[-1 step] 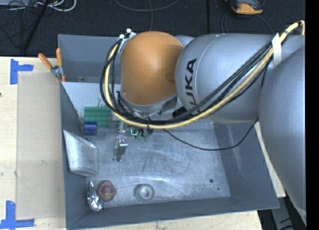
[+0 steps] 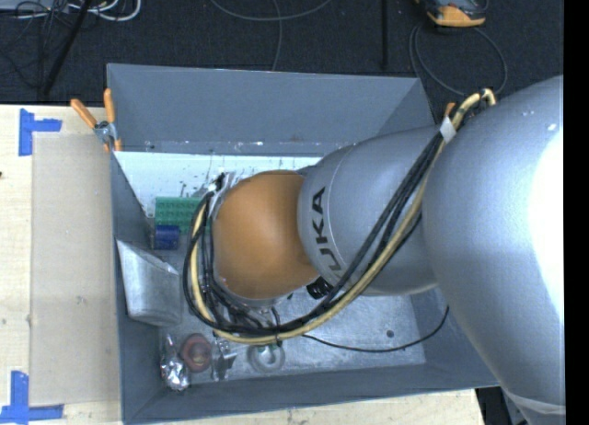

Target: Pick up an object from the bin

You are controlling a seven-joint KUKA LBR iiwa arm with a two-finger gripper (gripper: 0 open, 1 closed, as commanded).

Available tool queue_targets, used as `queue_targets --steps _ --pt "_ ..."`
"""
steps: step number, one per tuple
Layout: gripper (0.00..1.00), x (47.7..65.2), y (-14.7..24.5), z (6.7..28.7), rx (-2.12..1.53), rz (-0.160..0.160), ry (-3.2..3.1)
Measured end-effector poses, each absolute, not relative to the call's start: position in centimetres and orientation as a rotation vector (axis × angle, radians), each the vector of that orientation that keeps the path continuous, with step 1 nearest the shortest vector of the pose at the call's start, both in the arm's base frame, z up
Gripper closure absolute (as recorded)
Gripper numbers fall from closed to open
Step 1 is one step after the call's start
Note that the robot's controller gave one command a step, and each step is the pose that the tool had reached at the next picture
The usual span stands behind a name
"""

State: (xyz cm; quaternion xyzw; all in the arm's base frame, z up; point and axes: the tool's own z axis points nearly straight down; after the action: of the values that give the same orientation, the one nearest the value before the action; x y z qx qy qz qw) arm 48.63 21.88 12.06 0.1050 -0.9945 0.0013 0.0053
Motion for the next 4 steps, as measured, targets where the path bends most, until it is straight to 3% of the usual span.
queue_targets --steps 1,2,3,4 --pt "0.00 48.3 22.7 7.1 0.436 0.001 -3.114" --pt "0.00 48.4 22.7 8.1 0.625 0.010 -3.075" --pt "0.00 49.8 19.8 7.1 0.682 0.000 -3.065" --pt "0.00 50.3 23.1 7.7 0.599 0.021 -3.075"
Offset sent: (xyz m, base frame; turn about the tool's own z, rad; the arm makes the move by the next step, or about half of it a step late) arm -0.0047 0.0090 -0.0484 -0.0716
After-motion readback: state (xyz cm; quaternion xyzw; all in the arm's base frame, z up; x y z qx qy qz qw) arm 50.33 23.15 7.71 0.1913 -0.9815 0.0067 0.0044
